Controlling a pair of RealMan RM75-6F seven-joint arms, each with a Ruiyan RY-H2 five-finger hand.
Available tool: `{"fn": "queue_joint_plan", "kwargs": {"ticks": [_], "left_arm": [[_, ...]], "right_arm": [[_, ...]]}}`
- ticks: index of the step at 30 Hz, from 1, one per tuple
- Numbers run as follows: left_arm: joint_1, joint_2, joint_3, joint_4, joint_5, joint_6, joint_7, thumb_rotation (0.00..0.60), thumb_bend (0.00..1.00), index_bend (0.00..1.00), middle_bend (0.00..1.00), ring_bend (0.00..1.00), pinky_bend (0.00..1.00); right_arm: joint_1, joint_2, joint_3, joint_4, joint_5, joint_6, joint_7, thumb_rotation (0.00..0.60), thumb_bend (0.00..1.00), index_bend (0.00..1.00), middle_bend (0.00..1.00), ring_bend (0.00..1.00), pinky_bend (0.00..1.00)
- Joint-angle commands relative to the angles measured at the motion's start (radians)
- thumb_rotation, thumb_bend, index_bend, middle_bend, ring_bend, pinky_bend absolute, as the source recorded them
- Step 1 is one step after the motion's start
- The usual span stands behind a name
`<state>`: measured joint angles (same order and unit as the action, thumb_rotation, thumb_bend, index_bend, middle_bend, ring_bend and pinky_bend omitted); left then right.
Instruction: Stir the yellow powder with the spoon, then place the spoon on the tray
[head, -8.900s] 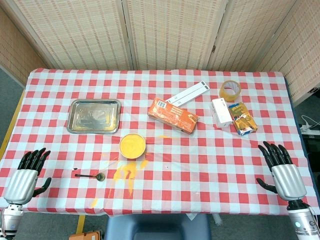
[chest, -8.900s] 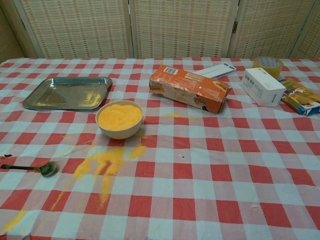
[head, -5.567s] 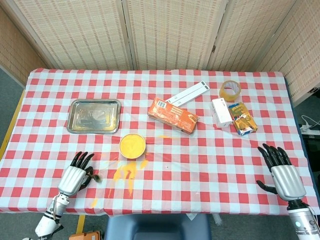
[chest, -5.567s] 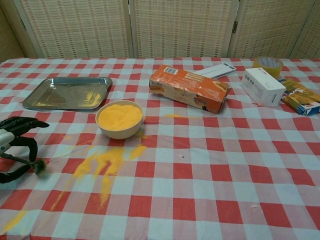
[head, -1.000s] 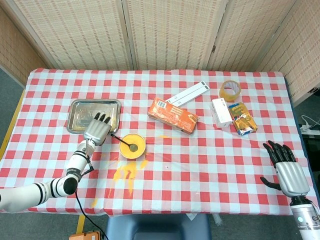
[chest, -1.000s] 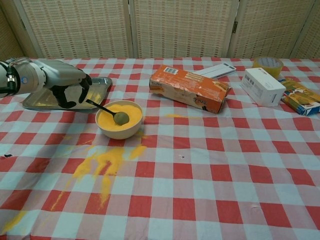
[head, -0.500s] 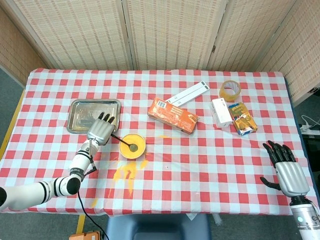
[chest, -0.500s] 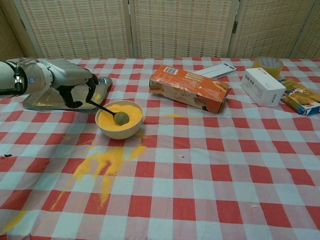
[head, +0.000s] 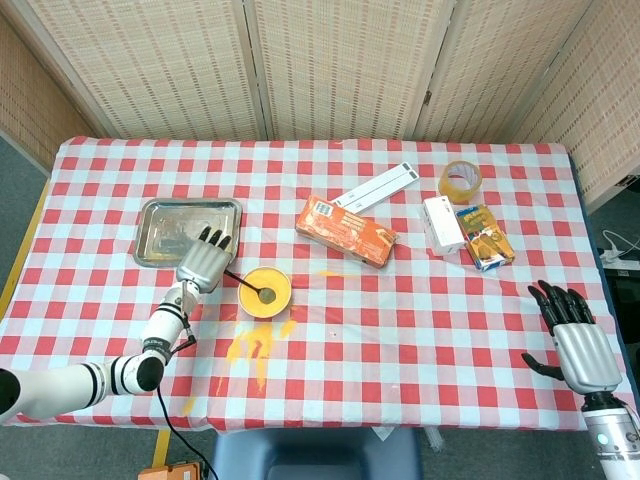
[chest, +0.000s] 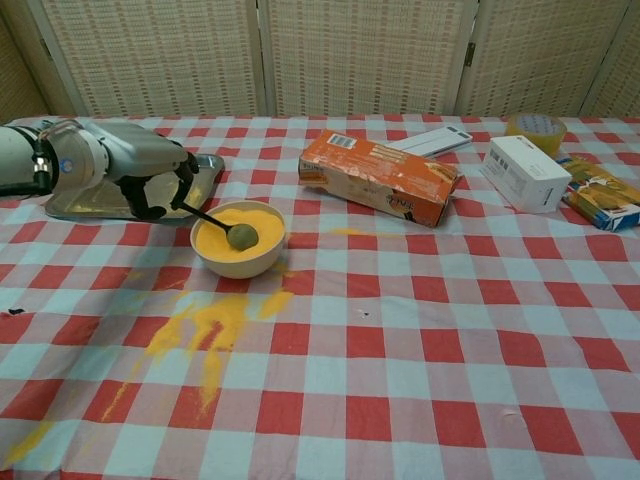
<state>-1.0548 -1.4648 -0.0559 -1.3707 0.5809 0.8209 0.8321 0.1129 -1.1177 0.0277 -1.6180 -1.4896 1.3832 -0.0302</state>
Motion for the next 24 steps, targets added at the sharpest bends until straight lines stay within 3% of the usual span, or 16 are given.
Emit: {"fn": "queue_joint_plan", "kwargs": {"ticks": [1, 24], "left_arm": [[-0.001, 0.003, 0.004, -0.009, 0.008, 0.009, -0.004, 0.600, 0.46, 0.47, 0.07, 0.00, 0.04], [-0.012, -0.002, 0.024, -0.021, 0.007, 0.036, -0.010, 0.600, 0.46, 0.53, 0.08, 0.00, 0.04]], "right_arm": [[0.001, -0.001, 0.000, 0.000, 0.000, -0.002, -0.001, 0.600, 0.09, 0.00, 0.00, 0.00, 0.00], [-0.001, 0.003, -0.001, -0.002, -0.005, 0.004, 0.005, 0.600, 0.09, 0.00, 0.00, 0.00, 0.00]]}}
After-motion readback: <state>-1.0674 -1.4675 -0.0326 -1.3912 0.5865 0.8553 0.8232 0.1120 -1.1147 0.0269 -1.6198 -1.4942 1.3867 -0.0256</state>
